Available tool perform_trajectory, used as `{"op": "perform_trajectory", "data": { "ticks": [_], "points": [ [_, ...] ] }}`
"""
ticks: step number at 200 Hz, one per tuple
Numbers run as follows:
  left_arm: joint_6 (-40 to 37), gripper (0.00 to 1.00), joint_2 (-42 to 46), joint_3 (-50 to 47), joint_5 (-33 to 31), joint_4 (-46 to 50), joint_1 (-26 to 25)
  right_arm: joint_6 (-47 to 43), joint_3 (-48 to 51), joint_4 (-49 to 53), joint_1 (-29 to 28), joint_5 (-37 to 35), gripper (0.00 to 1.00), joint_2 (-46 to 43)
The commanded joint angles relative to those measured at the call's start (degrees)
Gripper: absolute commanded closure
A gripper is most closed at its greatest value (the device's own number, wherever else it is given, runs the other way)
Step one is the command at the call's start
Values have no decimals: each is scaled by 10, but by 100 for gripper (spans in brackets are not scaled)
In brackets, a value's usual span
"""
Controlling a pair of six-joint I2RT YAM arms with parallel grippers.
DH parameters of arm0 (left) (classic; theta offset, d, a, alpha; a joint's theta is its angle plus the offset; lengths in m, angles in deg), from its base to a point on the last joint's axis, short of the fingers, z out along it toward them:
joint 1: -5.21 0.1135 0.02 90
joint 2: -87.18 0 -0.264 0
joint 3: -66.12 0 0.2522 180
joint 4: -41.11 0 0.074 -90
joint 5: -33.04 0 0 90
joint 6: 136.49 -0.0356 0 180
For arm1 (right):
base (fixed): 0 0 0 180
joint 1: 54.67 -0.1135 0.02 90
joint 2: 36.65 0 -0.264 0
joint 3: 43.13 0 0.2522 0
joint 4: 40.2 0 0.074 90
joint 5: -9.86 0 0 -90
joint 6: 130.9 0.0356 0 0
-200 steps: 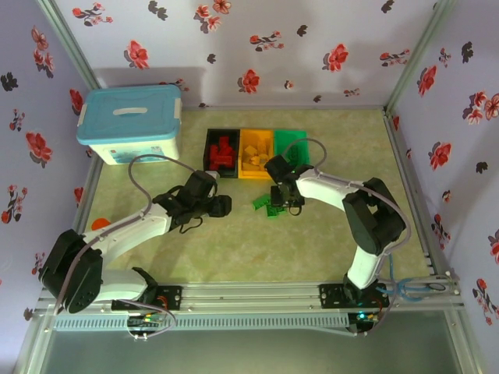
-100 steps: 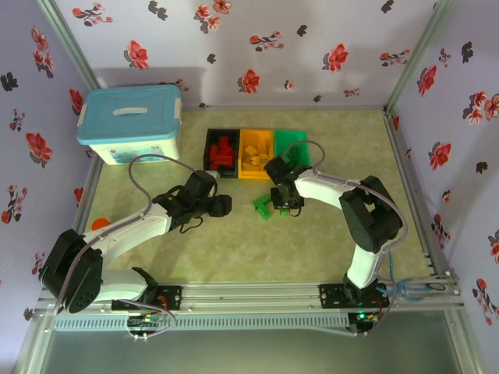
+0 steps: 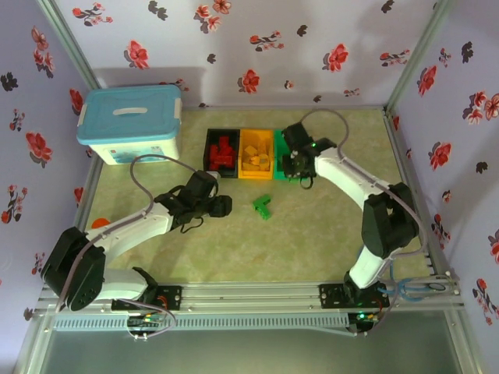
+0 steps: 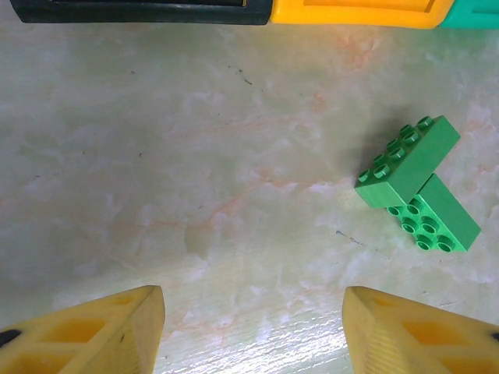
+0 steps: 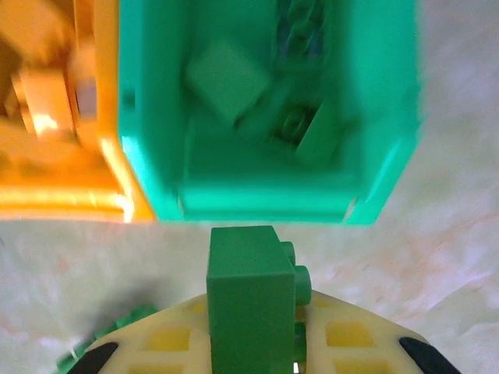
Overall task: Sort the legos into containers by color
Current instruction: Place the lego in the container, then pick up the lego from the center of the table.
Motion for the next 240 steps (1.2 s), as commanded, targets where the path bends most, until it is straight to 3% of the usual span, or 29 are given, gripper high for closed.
{"op": "perform_trajectory", "data": {
  "ticks": [1,62,67,71,81,92,141,185,240],
  "points": [
    [13,38,16,-7,-9,-9,-4,-43,-73,55,29,-16,86,45],
    [25,39,35,-27,-13,-13,-8,-71,-270,110,60,-16,82,199],
    [25,39,34,-27,-13,-13,-9,-73,-285,116,59,-16,77,207],
    [26,39,34,-27,-13,-13,-10,-73,-295,121,59,-16,67,211],
    [25,39,34,-26,-13,-12,-11,-71,-306,123,59,-13,28,213],
    [25,39,34,-25,-13,-12,-12,-65,-296,115,56,-15,20,198],
    [13,38,20,-14,-14,-14,-12,-44,-122,33,35,-1,16,68],
    [15,38,2,-4,-16,-29,-10,-20,40,-6,-30,2,18,-49],
    [18,39,-12,-1,-15,-37,-9,40,164,-58,-121,35,21,-87]
  ]
}}
